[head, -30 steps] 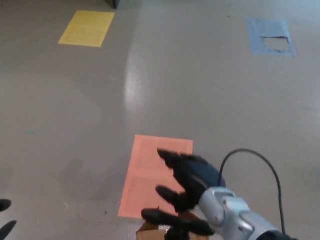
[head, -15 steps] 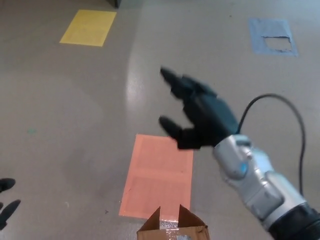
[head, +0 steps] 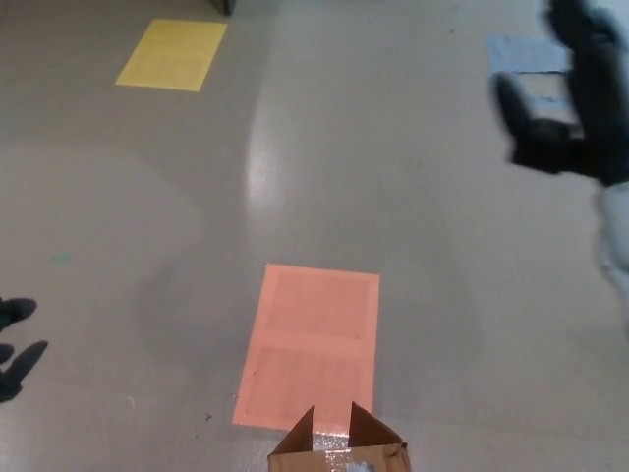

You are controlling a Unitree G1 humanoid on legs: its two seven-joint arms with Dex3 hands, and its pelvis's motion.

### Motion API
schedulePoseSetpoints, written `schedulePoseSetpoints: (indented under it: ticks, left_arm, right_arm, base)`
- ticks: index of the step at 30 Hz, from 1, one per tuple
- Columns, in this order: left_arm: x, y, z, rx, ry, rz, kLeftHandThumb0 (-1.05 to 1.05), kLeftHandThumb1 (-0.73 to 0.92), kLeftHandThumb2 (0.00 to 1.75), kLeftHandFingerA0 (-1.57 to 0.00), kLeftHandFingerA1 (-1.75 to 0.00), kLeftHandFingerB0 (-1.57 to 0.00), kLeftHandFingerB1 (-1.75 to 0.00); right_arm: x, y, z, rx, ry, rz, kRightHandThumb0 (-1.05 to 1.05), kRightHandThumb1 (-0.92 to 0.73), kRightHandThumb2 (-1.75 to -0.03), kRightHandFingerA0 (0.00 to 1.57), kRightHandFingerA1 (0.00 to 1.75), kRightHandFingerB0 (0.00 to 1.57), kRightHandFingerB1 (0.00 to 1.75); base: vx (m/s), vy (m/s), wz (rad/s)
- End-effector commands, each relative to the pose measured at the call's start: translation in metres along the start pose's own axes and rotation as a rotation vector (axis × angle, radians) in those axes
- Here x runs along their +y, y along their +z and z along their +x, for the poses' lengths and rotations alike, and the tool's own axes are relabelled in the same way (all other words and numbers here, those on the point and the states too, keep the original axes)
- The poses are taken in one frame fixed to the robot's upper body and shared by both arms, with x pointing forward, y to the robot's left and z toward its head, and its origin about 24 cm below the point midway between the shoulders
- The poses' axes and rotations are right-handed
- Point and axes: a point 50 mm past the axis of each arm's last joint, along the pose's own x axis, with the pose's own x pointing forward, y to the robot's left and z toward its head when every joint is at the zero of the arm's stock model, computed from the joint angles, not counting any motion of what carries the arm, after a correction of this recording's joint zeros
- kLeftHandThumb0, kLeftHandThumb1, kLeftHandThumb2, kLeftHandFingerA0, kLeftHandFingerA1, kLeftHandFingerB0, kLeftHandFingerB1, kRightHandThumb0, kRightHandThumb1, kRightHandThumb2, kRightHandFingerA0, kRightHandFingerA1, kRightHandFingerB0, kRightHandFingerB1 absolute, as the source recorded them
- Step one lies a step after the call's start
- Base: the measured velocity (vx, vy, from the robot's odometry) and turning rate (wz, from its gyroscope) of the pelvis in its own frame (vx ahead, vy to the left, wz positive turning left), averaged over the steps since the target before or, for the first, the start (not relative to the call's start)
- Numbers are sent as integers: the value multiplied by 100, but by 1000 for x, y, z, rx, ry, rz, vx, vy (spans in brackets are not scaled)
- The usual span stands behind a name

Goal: An air pump is kept on top of a storage box on the floor and the robot uses its right hand to press down on the handle of the pump to compress it

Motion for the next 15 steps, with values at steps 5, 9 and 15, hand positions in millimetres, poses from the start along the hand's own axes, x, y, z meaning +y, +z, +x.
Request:
schedulePoseSetpoints:
  ticks: [5, 9, 15]
  left_arm:
    - [29, 1, 0, 59, 70, -11, -60, 86, 66, -26, -32, -19, -28]
    - [34, 5, 1, 51, 81, -5, -59, 86, 65, -28, -33, -20, -28]
    - [30, 5, 2, 61, 62, 17, -56, 85, 65, -27, -32, -23, -29]
  right_arm:
    - [-1, -124, -42, 503, -55, 56, -33, -59, -110, 0, 48, 0, 47]
    - [15, -143, -61, 650, 58, 28, -67, -67, -96, 4, 40, 2, 36]
    - [35, -166, -103, 855, 182, 44, -69, -68, -99, 4, 40, 3, 34]
  base:
    - [0, 0, 0]
    - [0, 0, 0]
    - [0, 0, 0]
